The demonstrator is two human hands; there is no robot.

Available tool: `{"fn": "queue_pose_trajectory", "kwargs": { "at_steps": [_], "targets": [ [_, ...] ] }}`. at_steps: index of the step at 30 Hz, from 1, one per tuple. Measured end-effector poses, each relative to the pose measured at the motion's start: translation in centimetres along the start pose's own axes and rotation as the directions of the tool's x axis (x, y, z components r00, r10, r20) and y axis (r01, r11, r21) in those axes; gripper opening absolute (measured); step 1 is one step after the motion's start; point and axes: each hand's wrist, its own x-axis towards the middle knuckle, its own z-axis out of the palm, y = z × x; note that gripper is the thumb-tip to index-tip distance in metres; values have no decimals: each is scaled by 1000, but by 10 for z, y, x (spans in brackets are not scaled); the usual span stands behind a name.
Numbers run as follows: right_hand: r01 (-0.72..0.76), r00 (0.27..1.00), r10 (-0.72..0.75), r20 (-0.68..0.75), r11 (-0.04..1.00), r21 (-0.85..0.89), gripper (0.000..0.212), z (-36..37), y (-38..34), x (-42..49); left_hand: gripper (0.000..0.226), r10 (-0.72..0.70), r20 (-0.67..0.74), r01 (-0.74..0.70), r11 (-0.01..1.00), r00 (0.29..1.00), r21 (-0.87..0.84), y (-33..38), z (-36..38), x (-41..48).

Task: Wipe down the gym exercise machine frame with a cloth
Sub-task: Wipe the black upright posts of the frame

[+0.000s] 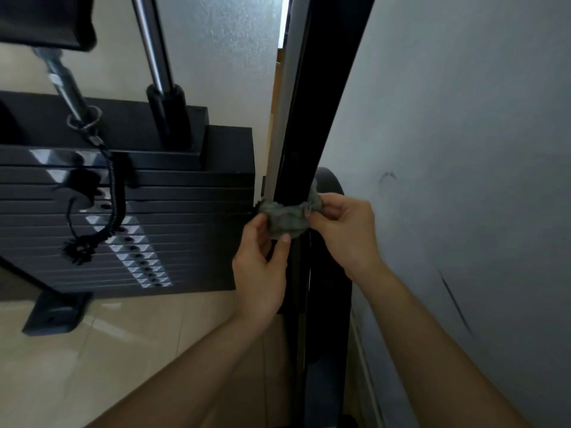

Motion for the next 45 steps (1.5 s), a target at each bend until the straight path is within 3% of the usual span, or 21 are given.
{"fn": "queue_pose_trajectory", "kwargs": {
  "at_steps": [4, 7, 11, 16, 20, 23, 26, 28, 31, 36, 40, 45],
  "targets": [
    [-99, 992, 104, 76, 993, -62, 9, -18, -15, -19, 54, -6, 29, 4, 999, 1000, 48, 11, -11, -4],
    [-78, 985, 102, 141, 983, -164, 12, -35, -31, -30, 29, 68, 156, -97, 977, 985, 187, 13, -15, -7],
    [-78, 994, 102, 43, 923, -378, 19, -64, -36, -36, 7, 70, 326, -153, 959, 943, 238, 12, -12, -5],
    [-112, 994, 74, -85, 745, -657, 34, -80, -30, -40, 5, 70, 358, -168, 954, 931, 249, 16, -4, -7],
    [-152, 974, 13, -225, 778, -610, 24, -62, -11, -34, 27, 79, 254, -163, 930, 964, 329, -4, 2, -4],
    [-44, 982, -74, -176, 809, -586, 23, -51, 7, -42, 23, 101, 204, -168, 923, 974, 346, -12, 3, -11],
    [81, 990, -129, -51, 836, -542, 29, -44, 18, -56, 21, 145, 258, -228, 916, 955, 331, -19, 4, -15],
    [141, 989, -138, 45, 831, -539, 40, -39, 25, -64, 22, 99, 283, -186, 936, 954, 299, -26, 3, -15],
    [232, 972, -200, 124, 739, -633, 58, -32, 32, -71, 25, 61, 287, -134, 961, 956, 241, -34, 3, -13],
    [293, 954, -249, 169, 642, -709, 62, -19, 30, -51, 20, -42, 222, 15, 993, 974, 121, -33, 5, -12],
    [284, 959, -201, 201, 627, -725, 62, -16, 25, -26, 26, -232, 275, 221, 973, 933, 68, -39, 4, -19],
    [269, 958, -99, 268, 629, -730, 65, -15, 15, 13, 32, -232, 294, 211, 972, 927, 102, -43, 5, -20]
  ]
}}
